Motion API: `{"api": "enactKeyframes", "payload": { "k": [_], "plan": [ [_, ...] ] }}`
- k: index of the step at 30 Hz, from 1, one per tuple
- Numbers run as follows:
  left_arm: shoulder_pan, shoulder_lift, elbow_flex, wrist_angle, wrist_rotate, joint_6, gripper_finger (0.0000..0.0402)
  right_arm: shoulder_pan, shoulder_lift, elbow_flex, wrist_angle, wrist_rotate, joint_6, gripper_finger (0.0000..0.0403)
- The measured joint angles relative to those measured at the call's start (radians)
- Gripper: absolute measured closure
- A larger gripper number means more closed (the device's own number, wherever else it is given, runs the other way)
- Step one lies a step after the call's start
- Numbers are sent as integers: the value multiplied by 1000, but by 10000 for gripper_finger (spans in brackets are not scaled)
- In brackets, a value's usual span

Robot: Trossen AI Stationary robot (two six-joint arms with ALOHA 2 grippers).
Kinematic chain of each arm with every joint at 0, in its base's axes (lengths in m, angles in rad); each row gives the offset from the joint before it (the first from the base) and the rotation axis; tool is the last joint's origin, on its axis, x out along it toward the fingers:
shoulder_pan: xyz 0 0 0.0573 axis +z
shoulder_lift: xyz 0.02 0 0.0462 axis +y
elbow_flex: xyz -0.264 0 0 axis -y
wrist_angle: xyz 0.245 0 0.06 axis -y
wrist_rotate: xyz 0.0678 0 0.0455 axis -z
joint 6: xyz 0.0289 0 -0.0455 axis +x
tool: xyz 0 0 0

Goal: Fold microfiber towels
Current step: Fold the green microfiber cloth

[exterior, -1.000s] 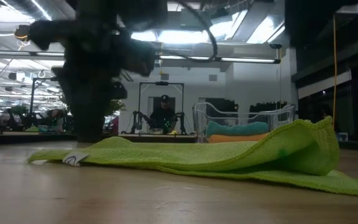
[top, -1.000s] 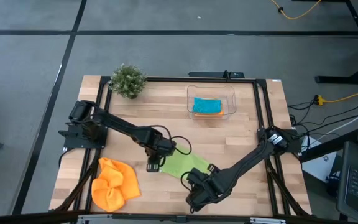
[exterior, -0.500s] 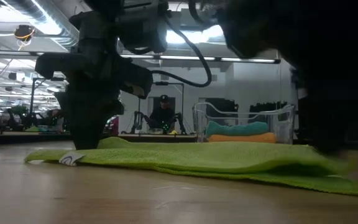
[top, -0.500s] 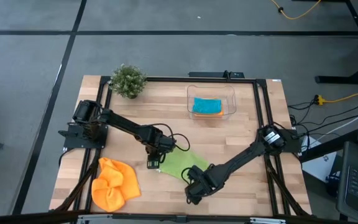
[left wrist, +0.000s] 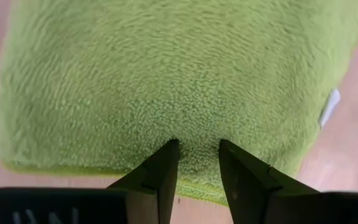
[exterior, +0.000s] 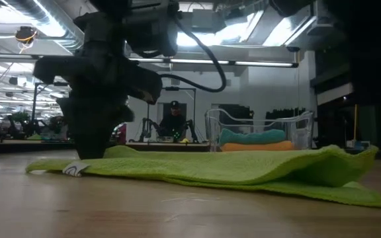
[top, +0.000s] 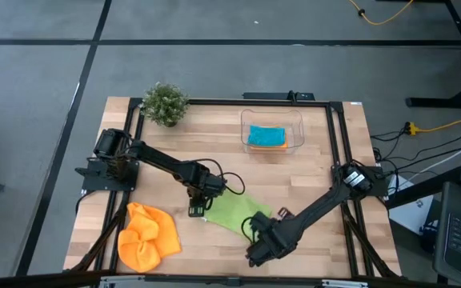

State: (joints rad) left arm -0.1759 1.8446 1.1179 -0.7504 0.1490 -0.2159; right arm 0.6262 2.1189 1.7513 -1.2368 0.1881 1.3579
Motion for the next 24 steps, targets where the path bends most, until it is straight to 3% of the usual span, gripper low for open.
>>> {"api": "enactKeyframes", "payload": {
  "k": [9,13,24],
  "plan": [
    [-59,0,0,-97,-31,122,288,-52,1,-155,298,7,-84,313],
    [-61,0,-2,-139,-102,117,288,-66,2,-194,288,74,-82,313],
    [-30,0,-2,-131,-109,114,288,-101,2,-170,372,117,-194,313]
  ]
}}
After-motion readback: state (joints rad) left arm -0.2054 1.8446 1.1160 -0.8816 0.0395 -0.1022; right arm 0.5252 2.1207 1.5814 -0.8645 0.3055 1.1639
